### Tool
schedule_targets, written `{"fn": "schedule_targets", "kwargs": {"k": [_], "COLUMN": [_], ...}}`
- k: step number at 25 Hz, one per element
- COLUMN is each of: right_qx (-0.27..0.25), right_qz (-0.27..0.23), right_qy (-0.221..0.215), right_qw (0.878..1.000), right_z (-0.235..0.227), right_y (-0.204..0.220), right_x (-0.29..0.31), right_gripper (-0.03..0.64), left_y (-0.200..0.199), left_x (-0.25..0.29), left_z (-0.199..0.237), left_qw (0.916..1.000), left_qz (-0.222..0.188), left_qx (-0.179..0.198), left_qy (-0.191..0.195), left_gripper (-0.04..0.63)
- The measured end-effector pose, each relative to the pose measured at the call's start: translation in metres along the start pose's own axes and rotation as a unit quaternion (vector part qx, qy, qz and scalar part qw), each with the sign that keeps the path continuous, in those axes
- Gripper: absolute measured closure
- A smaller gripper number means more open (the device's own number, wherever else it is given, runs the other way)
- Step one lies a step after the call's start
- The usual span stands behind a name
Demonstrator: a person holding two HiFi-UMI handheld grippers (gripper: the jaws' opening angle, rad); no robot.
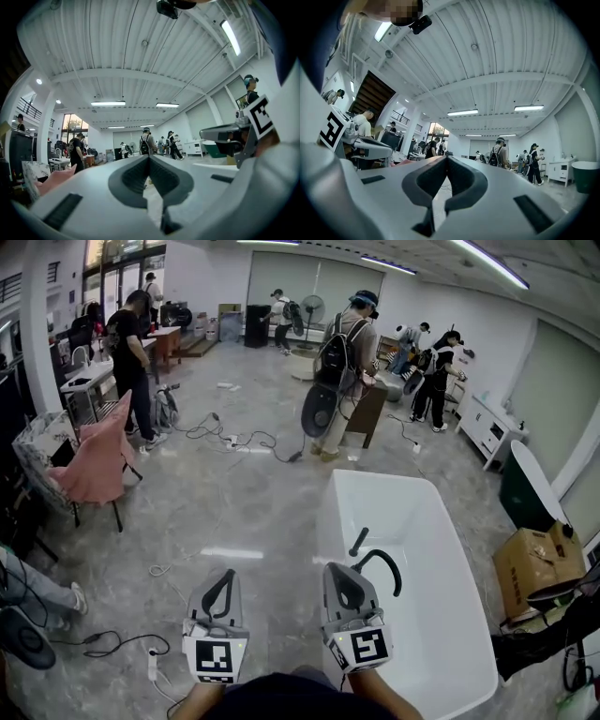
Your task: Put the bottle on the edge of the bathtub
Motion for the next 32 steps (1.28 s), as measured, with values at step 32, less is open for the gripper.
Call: {"fn": "schedule_targets", "kwargs": {"k": [32], "right_qx": [0.016], "right_qz": [0.032], "right_qy": [0.017], "right_qw": [0.999], "right_z": [-0.016], "right_y": [0.009], "right_x": [-0.015], "right_gripper": [0.600], "left_y": [0.001], "left_x": [0.002], "left_z": [-0.030], "left_qw": [0.9994], "left_qz": [-0.008], "left_qx": [-0.005], "left_qy": [0.034], "left_gripper": [0.594]}}
Point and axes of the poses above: the fingertips, and each gripper's own axes: x forward along the fingers, z to its left, y out of its underside, the point moved 4 cm from there along -x, backward along the fingers, and after that the axes turned 1 degree about -z, right-handed, at the moved point
